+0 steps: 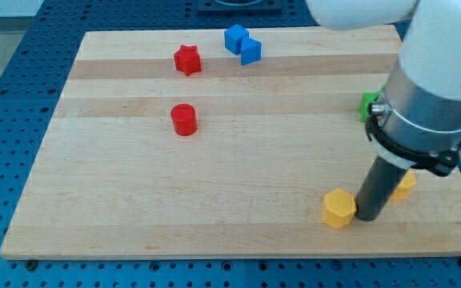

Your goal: Push the yellow hexagon to the bottom center of the board

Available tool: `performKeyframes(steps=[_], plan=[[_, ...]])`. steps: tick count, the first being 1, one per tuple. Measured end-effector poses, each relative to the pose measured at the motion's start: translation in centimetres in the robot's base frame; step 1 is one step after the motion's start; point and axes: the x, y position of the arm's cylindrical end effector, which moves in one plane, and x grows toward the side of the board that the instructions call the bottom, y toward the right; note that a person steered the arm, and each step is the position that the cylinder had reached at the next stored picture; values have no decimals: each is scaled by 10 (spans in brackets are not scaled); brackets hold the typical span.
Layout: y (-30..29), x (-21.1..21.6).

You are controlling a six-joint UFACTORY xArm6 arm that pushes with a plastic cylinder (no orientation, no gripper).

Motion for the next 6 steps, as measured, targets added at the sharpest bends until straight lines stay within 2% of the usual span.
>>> performKeyframes(steps=[6], plan=[[-82,-2]])
